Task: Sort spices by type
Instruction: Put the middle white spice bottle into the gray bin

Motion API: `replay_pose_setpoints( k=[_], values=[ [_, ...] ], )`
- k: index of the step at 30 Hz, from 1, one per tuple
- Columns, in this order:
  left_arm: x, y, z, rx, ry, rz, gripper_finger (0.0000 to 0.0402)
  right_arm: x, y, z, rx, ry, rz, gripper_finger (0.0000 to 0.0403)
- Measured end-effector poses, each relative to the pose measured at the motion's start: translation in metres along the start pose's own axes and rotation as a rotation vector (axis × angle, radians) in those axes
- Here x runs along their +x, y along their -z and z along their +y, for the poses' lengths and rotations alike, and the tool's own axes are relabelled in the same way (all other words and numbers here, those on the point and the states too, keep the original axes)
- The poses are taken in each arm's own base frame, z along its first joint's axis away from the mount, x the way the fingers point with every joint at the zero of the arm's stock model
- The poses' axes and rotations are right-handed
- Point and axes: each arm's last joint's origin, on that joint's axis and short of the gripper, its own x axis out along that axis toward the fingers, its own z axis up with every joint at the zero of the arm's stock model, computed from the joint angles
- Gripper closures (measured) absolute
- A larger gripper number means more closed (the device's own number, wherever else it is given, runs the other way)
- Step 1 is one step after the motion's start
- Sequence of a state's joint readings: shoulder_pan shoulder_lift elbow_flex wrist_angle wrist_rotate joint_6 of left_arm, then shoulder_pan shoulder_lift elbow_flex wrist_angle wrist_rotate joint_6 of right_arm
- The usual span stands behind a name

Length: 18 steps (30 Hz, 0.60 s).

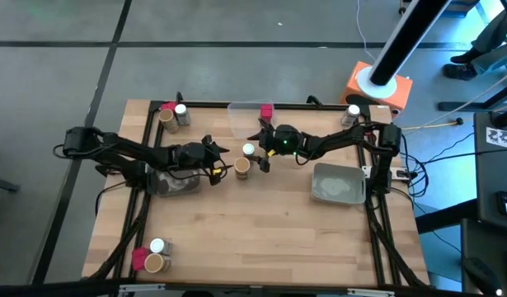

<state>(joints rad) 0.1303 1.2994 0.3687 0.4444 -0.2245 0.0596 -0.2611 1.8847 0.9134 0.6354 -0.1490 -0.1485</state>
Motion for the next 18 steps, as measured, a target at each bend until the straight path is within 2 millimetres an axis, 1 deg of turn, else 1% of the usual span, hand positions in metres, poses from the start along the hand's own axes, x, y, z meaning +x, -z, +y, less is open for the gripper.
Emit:
replay_pose_setpoints(
  k=[4, 8, 11, 18],
  values=[
    [-0.009, -0.003, 0.002, -0.035, 0.001, 0.006, 0.0121, 0.0, -0.001, 0.0, 0.022, 0.001, -0.013, 0.0055],
    [-0.019, -0.008, 0.005, -0.059, 0.0, -0.005, 0.0121, 0.003, 0.003, 0.0, 0.042, -0.011, -0.013, 0.0062],
    [-0.023, -0.009, 0.006, -0.065, 0.0, -0.008, 0.0121, 0.005, 0.004, 0.001, 0.05, -0.021, -0.024, 0.0088],
    [-0.026, -0.009, 0.007, -0.078, 0.0, 0.003, 0.0121, 0.005, 0.004, 0.0, 0.055, -0.023, -0.026, 0.0175]
  ],
)
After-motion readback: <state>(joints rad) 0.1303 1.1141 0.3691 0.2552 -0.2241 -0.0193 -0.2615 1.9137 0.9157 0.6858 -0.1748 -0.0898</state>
